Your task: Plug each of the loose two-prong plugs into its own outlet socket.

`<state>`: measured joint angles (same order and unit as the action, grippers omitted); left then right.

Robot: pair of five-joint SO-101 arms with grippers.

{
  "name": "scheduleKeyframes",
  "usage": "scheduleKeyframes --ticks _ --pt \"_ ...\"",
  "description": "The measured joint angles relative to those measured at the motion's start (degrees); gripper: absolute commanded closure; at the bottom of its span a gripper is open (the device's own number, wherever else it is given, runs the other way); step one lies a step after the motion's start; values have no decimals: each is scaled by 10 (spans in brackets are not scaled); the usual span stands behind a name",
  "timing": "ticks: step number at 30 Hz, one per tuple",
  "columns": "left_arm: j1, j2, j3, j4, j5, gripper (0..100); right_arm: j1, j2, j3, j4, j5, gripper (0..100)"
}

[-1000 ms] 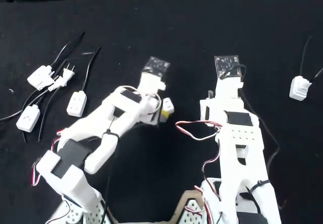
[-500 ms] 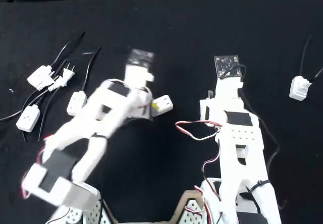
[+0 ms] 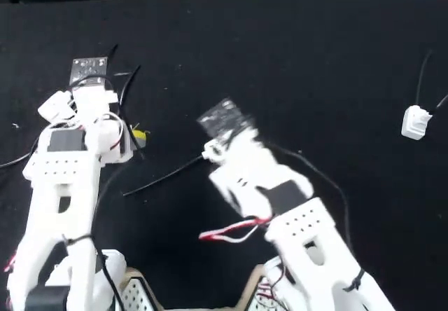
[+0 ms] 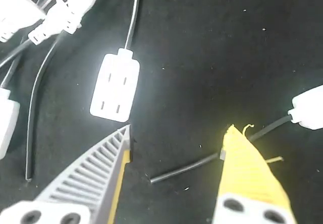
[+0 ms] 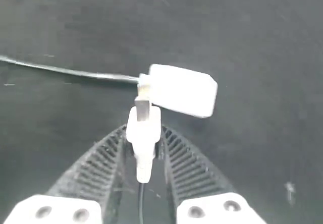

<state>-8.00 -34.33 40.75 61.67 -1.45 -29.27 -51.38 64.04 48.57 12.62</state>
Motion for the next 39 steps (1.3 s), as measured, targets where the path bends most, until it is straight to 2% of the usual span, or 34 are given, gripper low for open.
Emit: scheduleKeyframes --ticks 7,14,19,22,30,39 --pt "0 -106 83 -29 37 715 -91 0 0 -102 56 988" --pt "1 -236 194 -101 42 715 -113 34 52 -228 56 988" --pt "1 -327 234 -106 59 715 -117 84 86 -345 58 988" --pt "24 -373 259 -108 61 715 -118 114 95 -401 58 988" --pt "61 -442 290 -109 51 715 -118 168 95 -432 59 988" --pt "85 -450 295 -109 39 715 -118 168 95 -433 59 988"
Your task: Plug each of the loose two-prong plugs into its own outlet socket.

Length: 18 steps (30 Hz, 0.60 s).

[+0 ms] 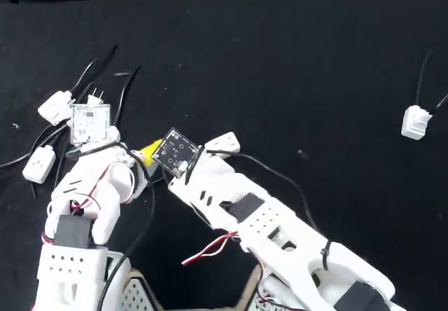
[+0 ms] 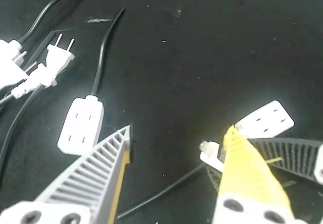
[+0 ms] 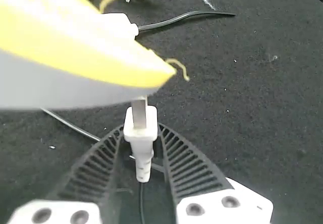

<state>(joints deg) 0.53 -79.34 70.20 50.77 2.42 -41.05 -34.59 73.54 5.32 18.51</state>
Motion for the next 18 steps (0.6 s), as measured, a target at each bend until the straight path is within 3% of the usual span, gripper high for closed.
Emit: scheduleKeyframes --ticks 9,18 --pt "22 -4 22 0 -52 715 0 0 0 0 0 988" --pt "22 -10 62 -51 -55 715 2 -44 7 23 0 988"
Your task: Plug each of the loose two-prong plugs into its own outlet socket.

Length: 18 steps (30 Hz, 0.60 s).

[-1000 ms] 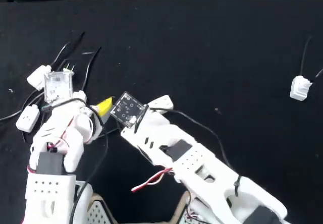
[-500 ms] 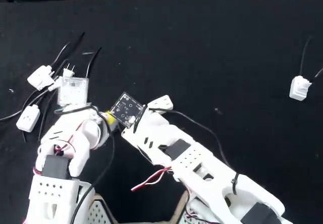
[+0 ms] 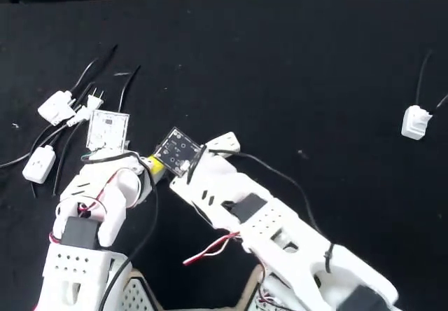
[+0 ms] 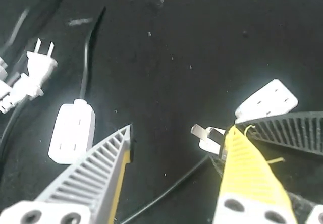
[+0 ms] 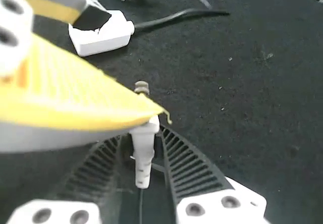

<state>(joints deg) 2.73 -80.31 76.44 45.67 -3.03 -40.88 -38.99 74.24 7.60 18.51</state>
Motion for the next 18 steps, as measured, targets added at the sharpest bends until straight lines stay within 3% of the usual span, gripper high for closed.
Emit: scheduleKeyframes --ticks 18 --pt "1 0 0 -4 0 715 0 -167 49 105 1 988"
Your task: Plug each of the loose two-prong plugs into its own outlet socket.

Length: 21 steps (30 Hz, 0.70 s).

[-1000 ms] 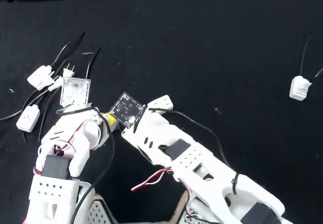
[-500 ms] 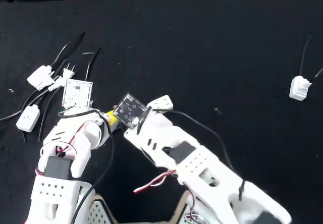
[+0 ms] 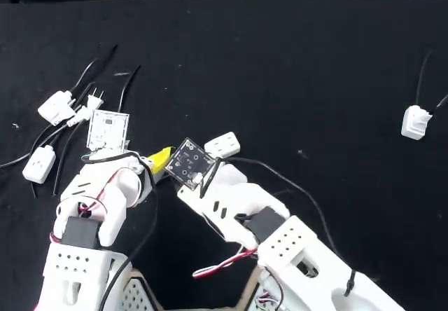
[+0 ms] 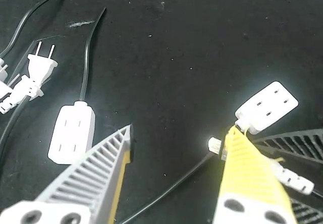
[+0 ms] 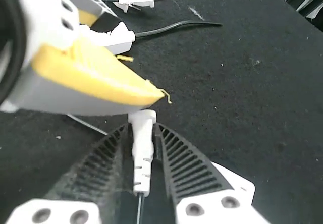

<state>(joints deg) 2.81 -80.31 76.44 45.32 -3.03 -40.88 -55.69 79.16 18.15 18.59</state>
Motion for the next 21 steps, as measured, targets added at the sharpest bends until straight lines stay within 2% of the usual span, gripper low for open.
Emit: scheduleKeyframes --ticks 10,21 --pt "1 5 0 0 -1 715 -1 -31 0 60 0 988" --pt "-1 1 0 0 0 715 -1 -31 -24 65 0 988"
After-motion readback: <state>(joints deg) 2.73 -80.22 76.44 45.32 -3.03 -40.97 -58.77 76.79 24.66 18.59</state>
